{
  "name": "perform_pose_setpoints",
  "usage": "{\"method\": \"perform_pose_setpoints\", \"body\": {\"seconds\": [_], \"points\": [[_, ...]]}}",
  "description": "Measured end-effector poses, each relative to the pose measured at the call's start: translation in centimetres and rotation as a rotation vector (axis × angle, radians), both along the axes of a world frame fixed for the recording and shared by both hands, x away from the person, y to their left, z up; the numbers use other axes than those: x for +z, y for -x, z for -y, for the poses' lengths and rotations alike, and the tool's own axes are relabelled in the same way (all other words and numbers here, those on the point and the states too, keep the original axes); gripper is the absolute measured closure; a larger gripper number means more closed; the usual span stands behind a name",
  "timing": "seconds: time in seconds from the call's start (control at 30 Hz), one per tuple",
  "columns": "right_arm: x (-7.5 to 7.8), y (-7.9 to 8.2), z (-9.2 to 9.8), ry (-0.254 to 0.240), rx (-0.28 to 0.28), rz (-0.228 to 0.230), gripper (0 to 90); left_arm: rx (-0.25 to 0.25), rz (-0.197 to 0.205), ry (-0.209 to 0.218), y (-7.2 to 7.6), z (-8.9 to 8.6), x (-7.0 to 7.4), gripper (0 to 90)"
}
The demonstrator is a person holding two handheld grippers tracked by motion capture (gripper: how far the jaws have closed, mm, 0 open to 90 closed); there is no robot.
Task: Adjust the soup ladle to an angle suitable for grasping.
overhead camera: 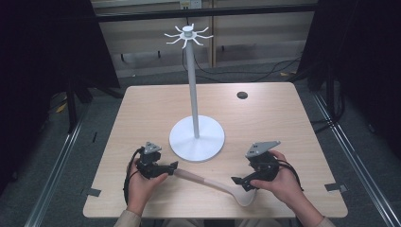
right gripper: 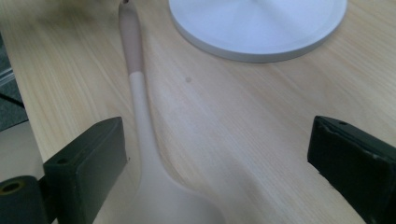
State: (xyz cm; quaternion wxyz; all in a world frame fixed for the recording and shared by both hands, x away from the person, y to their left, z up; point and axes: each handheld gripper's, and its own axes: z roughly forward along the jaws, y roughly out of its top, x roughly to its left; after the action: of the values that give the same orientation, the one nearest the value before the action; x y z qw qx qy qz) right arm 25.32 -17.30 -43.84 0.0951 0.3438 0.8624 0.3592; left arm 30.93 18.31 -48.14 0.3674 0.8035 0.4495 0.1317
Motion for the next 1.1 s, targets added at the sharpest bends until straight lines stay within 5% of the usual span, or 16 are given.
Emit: {"method": "perform_pose_setpoints", "body": {"seconds": [0.3,0.6,0.87,1.1], "points": [[-0.5,-0.9,-3.3,0.12,0.107,-0.066,14.4,-0.002,0.006,-0.005,0.0,-0.3,-0.1,18.7],[-1.6,-1.5,-5.4,0.166,0.159,-0.13,25.4,0.006,0.017,0.004,0.0,-0.7,0.0,17.0],[-3.0,-1.6,-7.2,0.208,0.2,-0.174,46.6,0.013,0.021,0.002,-0.1,-0.8,-0.1,13.3],[-3.7,-1.7,-8.4,0.262,0.228,-0.172,53.4,0.015,0.031,0.002,-0.2,-1.0,0.0,11.1]]}}
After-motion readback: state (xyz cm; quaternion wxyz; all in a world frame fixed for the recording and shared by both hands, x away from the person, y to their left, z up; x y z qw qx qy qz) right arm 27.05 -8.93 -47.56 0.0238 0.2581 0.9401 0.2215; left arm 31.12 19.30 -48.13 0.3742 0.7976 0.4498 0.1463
